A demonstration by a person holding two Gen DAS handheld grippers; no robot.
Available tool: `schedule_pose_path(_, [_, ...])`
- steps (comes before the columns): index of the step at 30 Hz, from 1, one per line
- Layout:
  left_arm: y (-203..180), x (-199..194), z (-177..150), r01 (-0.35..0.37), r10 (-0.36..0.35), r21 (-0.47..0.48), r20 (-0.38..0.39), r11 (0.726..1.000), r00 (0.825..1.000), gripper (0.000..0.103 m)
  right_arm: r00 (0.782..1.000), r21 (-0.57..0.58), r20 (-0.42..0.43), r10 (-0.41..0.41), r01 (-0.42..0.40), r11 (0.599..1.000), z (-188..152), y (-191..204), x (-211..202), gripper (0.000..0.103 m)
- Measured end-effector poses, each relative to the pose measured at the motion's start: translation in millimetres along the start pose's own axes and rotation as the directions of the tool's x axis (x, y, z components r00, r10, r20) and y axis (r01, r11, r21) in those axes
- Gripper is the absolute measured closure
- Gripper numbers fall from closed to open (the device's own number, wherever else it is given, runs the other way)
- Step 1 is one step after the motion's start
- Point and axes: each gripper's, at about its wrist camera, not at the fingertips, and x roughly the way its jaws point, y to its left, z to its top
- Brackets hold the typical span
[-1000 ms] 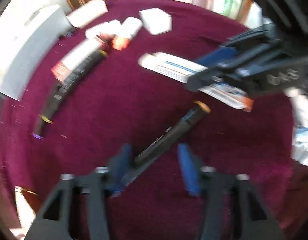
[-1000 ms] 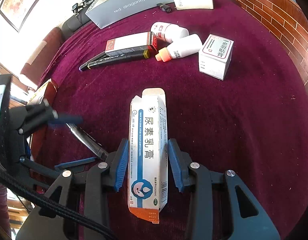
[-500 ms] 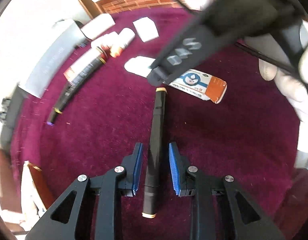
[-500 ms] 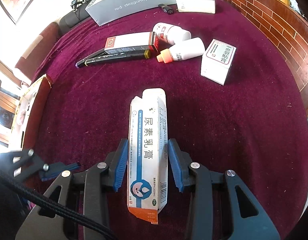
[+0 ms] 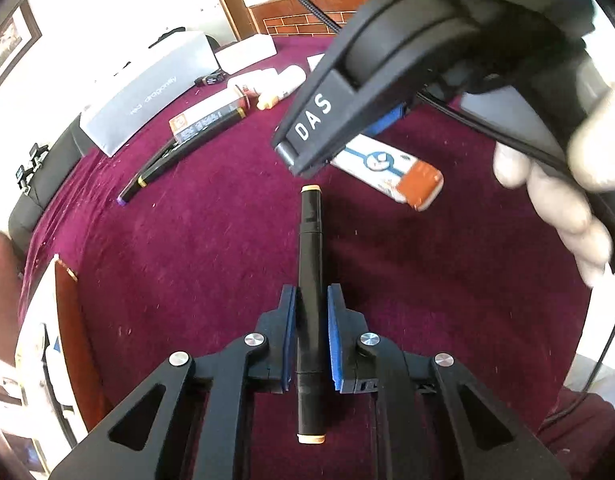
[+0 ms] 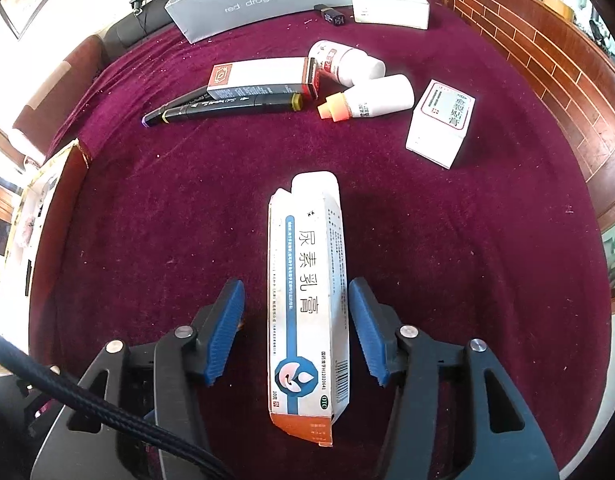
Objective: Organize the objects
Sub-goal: 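Carry the ointment box and orange-capped marker toward the tray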
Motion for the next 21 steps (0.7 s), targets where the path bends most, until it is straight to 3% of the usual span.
schedule_pose_path(4, [7.0,-14.5,-10.5,0.002,-0.001,-0.064,0.028,0.998,1.0,0.091,0.999,-0.02,0.007,-0.034,0.034,0.999,-1.9,5.5,0.4,0.049])
schedule_pose_path(10, [18.5,-30.9,-19.4,0.008,0.002,-0.143,0.068,0.99,0.998,0.091,0.986,-0.122,0.037,-0.166,0.169,0.978,-8.6,25.5,4.3,0.049])
schedule_pose_path(13, [25.3,-32.1,-20.5,0.021,-0.007,-0.164,0.085,0.986,0.996,0.091,0.983,-0.116,0.051,-0.175,0.18,0.977,-11.0,26.1,2.8,0.051])
schedule_pose_path(17, [28.4,-39.2,-25.0,0.044,-0.024,-0.183,0.112,0.982,0.993,0.091,0.983,-0.102,0.068,-0.172,0.178,0.979,-16.1,23.7,-2.5,0.078])
schedule_pose_path(21, [33.9,-45.9,-31.4,0.056,-0.029,-0.218,0.126,0.974,0.992,0.091,0.987,-0.079,0.079,-0.142,0.148,0.986,-20.8,20.7,-11.1,0.082])
